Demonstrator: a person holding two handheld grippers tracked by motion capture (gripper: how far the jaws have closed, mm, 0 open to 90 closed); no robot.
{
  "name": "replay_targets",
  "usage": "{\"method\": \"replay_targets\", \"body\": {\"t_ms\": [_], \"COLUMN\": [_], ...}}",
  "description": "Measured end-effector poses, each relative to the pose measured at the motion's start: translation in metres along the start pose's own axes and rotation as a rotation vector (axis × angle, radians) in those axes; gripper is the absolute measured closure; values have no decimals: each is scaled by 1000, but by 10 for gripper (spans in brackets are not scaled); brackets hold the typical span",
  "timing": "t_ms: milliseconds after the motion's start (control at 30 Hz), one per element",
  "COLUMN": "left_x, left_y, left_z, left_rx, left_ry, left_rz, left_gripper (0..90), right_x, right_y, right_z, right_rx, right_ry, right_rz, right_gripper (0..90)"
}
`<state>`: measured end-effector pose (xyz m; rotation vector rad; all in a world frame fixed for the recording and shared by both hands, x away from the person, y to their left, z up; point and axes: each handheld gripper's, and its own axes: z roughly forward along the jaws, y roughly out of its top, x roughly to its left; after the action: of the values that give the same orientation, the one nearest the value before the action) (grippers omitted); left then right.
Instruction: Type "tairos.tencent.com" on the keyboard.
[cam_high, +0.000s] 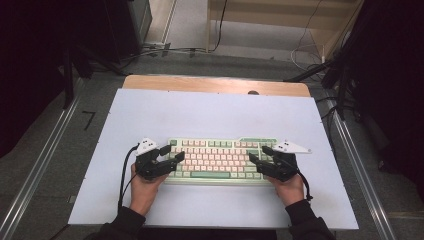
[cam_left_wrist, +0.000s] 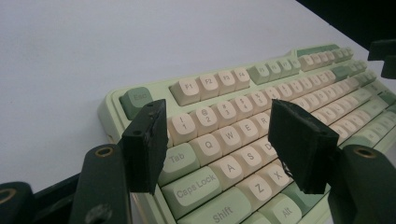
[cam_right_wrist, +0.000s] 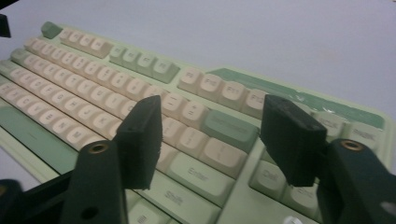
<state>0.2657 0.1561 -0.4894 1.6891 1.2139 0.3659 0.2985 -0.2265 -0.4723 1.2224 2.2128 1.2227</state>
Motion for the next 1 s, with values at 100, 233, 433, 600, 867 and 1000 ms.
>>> {"method": "replay_targets", "body": {"t_ms": [100, 233, 433, 600, 867, 1000], "left_x": [-1, -1, -2, -1, -2, -2], "left_y": [0, 0, 0, -1, -1, -1], "left_z": [0, 1, 2, 1, 1, 2], "left_rx": [2, 2, 4, 11, 9, 13], "left_ry": [0, 0, -5, -4, -7, -8], "left_rz": [3, 4, 8, 13, 15, 16], "left_gripper": [386, 396, 397, 398, 405, 410], "right_x": [10, 21, 46, 58, 59, 60], "right_y": [6, 10, 21, 23, 24, 23], "right_z": [8, 16, 41, 55, 63, 65], "right_rx": [-1, 8, 76, 118, 147, 153], "right_ry": [33, 64, 146, 148, 129, 128], "right_rz": [-5, -20, -51, -73, -55, -60], "right_gripper": [570, 784, 875, 875, 875, 875]}}
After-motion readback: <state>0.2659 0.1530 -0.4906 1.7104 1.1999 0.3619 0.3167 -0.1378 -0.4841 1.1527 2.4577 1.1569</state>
